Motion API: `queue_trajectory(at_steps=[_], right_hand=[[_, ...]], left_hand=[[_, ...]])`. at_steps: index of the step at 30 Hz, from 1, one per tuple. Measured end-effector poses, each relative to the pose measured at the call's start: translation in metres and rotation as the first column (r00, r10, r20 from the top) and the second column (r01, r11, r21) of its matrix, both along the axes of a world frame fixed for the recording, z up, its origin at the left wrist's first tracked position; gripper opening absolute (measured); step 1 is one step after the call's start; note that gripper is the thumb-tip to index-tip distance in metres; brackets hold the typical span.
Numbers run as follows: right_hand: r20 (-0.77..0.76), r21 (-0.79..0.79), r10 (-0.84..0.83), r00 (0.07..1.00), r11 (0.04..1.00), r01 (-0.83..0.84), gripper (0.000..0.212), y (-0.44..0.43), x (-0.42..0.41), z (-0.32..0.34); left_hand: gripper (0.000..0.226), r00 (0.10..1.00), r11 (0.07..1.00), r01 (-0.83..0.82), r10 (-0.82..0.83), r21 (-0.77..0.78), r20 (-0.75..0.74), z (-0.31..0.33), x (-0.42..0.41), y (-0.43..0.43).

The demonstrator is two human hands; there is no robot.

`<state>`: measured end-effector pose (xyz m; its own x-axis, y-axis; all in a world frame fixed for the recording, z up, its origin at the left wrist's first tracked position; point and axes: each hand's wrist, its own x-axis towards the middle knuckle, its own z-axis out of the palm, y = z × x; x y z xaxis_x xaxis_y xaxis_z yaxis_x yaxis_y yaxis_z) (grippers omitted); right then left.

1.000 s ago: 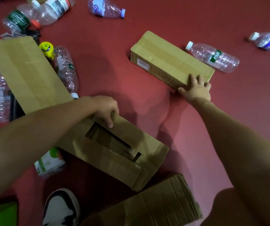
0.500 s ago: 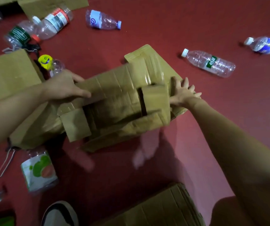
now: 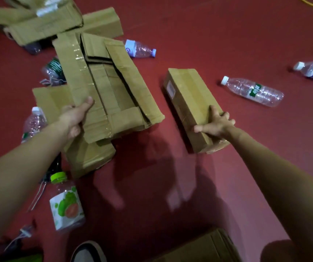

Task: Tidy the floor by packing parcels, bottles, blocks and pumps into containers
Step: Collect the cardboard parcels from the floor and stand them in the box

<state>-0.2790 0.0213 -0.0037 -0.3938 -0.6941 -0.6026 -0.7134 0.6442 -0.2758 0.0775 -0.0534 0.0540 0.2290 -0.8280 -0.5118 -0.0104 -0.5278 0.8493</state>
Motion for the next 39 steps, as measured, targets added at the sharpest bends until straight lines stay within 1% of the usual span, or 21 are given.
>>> queue_trajectory(at_steps=[1,2,4,6,8,11,12,14,16,17,18,22,25,27,30,32,34,36,38,39], right_hand=[[0.049,-0.019,-0.053,0.997,0.998,0.054,0.113,0.002,0.002,0.007],[0.100,-0.033,-0.101,0.990,0.994,0.105,0.115,0.004,0.005,0.017],[0.208,-0.046,-0.187,0.960,0.979,0.200,0.122,0.007,0.011,0.044],[0.290,-0.040,-0.239,0.927,0.965,0.261,0.124,0.010,0.017,0.080],[0.384,-0.013,-0.290,0.877,0.948,0.319,0.122,0.013,0.026,0.122],[0.482,0.043,-0.365,0.796,0.918,0.394,0.132,0.015,0.031,0.171],[0.523,0.059,-0.387,0.760,0.906,0.420,0.131,0.017,0.034,0.190],[0.578,0.080,-0.418,0.700,0.883,0.462,0.121,0.026,0.055,0.256],[0.629,0.107,-0.430,0.648,0.873,0.476,0.099,0.033,0.076,0.323],[0.643,0.119,-0.430,0.634,0.874,0.471,0.088,0.034,0.082,0.347],[0.651,0.130,-0.429,0.627,0.876,0.464,0.083,0.036,0.087,0.371],[0.650,0.143,-0.403,0.644,0.898,0.417,0.088,0.043,0.110,0.468],[0.675,0.116,-0.347,0.652,0.922,0.370,0.090,0.050,0.123,0.534],[0.692,0.080,-0.297,0.658,0.937,0.339,0.088,0.055,0.129,0.572],[0.720,0.042,-0.215,0.660,0.963,0.267,0.094,0.062,0.139,0.625],[0.734,0.027,-0.165,0.658,0.976,0.216,0.093,0.068,0.144,0.656],[0.738,0.019,-0.129,0.662,0.985,0.171,0.080,0.075,0.152,0.685],[0.741,0.014,-0.087,0.666,0.993,0.114,0.059,0.085,0.164,0.714],[0.740,0.011,-0.024,0.672,1.000,0.023,0.036,0.095,0.180,0.742],[0.751,0.007,0.002,0.660,1.000,-0.011,0.030,0.102,0.192,0.758]], left_hand=[[0.058,1.000,1.000,0.012,-0.012,0.011,-0.004,0.006,0.000,-0.002],[0.057,0.999,0.999,0.036,-0.036,0.030,-0.001,0.015,-0.001,-0.003],[0.051,0.996,0.996,0.081,-0.083,0.043,0.034,0.041,-0.005,-0.004],[0.046,0.990,0.995,0.100,-0.102,0.031,0.093,0.072,-0.008,-0.001],[0.044,0.983,0.996,0.085,-0.089,0.028,0.164,0.110,-0.006,0.008],[0.050,0.973,0.995,0.052,-0.069,0.084,0.219,0.173,0.006,0.016],[0.052,0.971,0.994,0.046,-0.068,0.102,0.230,0.195,0.010,0.018],[0.057,0.963,0.991,0.035,-0.069,0.133,0.259,0.242,0.018,0.023],[0.060,0.959,0.989,0.023,-0.064,0.148,0.277,0.289,0.026,0.030],[0.060,0.959,0.988,0.019,-0.062,0.154,0.276,0.314,0.031,0.034],[0.059,0.958,0.988,0.020,-0.063,0.155,0.279,0.338,0.036,0.039],[0.051,0.948,0.992,0.003,-0.043,0.126,0.315,0.433,0.053,0.062],[0.030,0.937,0.998,-0.028,0.006,0.059,0.351,0.496,0.065,0.084],[0.034,0.931,0.998,-0.044,0.028,0.035,0.365,0.534,0.071,0.101],[0.058,0.913,0.995,-0.097,0.097,-0.020,0.397,0.586,0.081,0.129],[0.065,0.891,0.986,-0.141,0.167,-0.091,0.422,0.617,0.088,0.153],[0.065,0.872,0.970,-0.192,0.239,-0.150,0.428,0.646,0.096,0.179],[0.069,0.855,0.950,-0.239,0.304,-0.201,0.420,0.673,0.107,0.207],[0.073,0.835,0.924,-0.284,0.369,-0.254,0.408,0.697,0.124,0.236],[0.073,0.821,0.909,-0.315,0.405,-0.274,0.402,0.708,0.133,0.251]])
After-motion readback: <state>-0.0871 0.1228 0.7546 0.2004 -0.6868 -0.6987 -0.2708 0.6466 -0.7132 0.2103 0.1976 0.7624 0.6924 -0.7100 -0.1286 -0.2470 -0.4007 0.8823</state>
